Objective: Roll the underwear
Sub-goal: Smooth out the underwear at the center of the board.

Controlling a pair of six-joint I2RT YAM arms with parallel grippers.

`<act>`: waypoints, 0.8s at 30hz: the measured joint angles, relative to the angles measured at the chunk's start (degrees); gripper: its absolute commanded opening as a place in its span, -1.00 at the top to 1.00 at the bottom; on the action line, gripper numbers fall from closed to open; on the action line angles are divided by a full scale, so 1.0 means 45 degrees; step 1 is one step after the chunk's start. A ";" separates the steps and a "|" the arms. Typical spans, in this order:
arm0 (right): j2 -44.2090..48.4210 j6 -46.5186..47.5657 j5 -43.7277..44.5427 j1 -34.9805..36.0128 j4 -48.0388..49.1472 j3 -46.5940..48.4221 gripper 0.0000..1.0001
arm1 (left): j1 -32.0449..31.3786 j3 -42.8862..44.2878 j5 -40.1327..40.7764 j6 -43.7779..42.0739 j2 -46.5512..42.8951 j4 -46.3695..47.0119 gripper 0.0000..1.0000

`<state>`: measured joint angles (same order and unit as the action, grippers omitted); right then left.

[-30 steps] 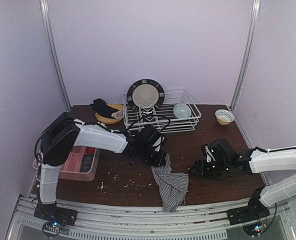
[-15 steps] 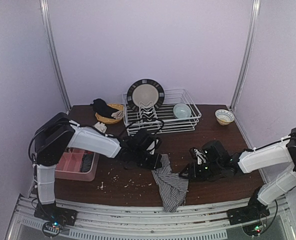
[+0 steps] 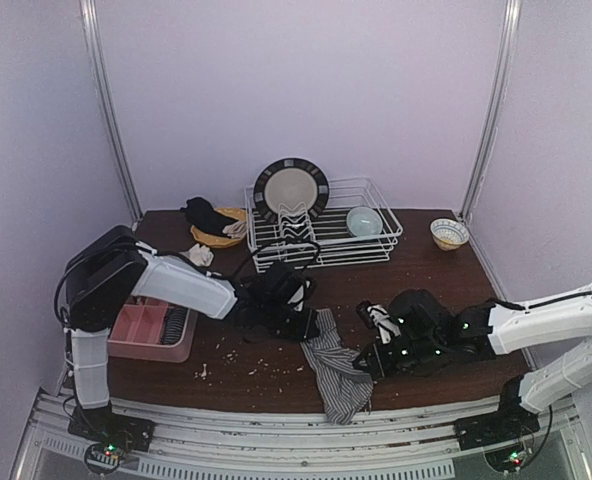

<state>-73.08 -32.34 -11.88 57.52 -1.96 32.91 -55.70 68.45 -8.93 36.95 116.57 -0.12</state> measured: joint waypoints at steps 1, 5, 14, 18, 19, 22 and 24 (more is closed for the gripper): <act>0.0107 0.0165 0.0452 0.0476 -0.0355 0.0209 1.00 | 0.0010 -0.0044 0.0005 0.0044 -0.0005 0.0049 1.00; 0.0083 0.0797 0.2016 0.2157 -0.1559 0.0947 1.00 | 0.0024 -0.0209 0.0005 0.0243 -0.0010 0.0350 1.00; -0.2225 0.2016 0.2875 0.4833 -0.3444 0.2453 -0.04 | 0.0034 -0.0588 0.0000 0.0491 -0.0146 0.0806 1.00; -0.2191 0.2375 0.2385 0.5474 -0.3934 0.3230 -0.11 | 0.0039 -0.0733 0.0000 0.0510 -0.0228 0.0923 1.00; -0.1885 0.2404 0.2409 0.5498 -0.3900 0.3317 -0.14 | 0.0039 -0.0772 0.0005 0.0510 -0.0262 0.0923 1.00; -0.0248 0.2356 0.3026 0.5275 -0.3784 0.3177 0.07 | 0.0039 -0.0899 0.0015 0.0510 -0.0393 0.0874 1.00; 0.0947 0.2059 0.3366 0.4342 -0.3463 0.2973 0.30 | 0.0044 -0.0971 0.0019 0.0510 -0.0457 0.0850 1.00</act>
<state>-68.82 -23.07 3.27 77.06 -17.54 46.28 -55.51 64.07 -8.84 39.24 114.52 3.70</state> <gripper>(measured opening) 0.487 0.001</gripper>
